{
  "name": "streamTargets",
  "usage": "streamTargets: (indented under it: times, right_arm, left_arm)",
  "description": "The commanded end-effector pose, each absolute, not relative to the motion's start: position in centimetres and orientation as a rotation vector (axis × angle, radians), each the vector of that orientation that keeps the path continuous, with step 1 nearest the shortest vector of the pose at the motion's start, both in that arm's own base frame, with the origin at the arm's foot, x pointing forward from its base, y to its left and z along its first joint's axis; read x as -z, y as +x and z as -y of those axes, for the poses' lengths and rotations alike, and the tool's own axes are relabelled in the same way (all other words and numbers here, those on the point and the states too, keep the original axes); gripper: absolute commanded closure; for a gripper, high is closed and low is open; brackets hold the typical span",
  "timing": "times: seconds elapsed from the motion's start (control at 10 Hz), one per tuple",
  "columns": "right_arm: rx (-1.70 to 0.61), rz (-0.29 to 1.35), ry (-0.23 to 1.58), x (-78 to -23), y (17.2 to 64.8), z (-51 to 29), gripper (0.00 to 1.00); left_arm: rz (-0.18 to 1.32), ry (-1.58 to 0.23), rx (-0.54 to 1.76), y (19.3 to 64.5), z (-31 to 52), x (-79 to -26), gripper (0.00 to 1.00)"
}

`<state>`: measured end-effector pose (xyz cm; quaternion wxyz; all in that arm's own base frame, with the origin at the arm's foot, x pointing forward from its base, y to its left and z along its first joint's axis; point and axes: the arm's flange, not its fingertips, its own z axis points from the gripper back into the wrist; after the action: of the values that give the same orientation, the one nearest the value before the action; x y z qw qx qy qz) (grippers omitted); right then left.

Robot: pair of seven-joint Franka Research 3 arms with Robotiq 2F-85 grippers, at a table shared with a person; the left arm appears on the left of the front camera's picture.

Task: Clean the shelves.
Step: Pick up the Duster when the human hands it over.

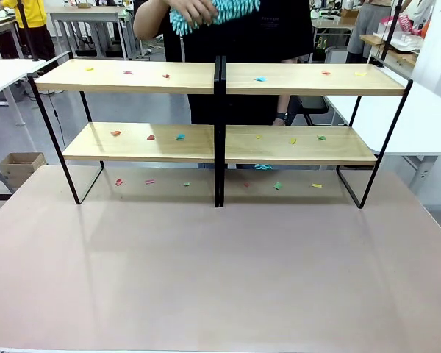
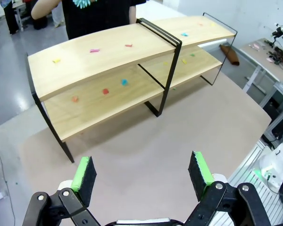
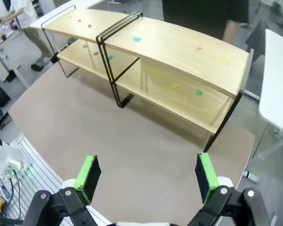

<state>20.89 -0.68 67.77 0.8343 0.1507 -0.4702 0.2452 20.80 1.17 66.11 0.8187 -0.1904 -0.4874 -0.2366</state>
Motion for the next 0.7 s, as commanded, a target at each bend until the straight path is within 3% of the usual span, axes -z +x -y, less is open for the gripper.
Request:
streamTargets:
  times: [0.0,0.6]
  right_arm:
    - [-0.635,0.976,0.323,-67.2,22.2,2.6,0.00]
    - [-0.648,1.029,0.387,-66.7,27.3,6.3,0.00]
  left_arm:
    - [1.045,-0.418,0.491,19.6,0.0,-60.2,0.00]
    - [1.035,-0.398,0.484,19.7,-0.6,-60.4,0.00]
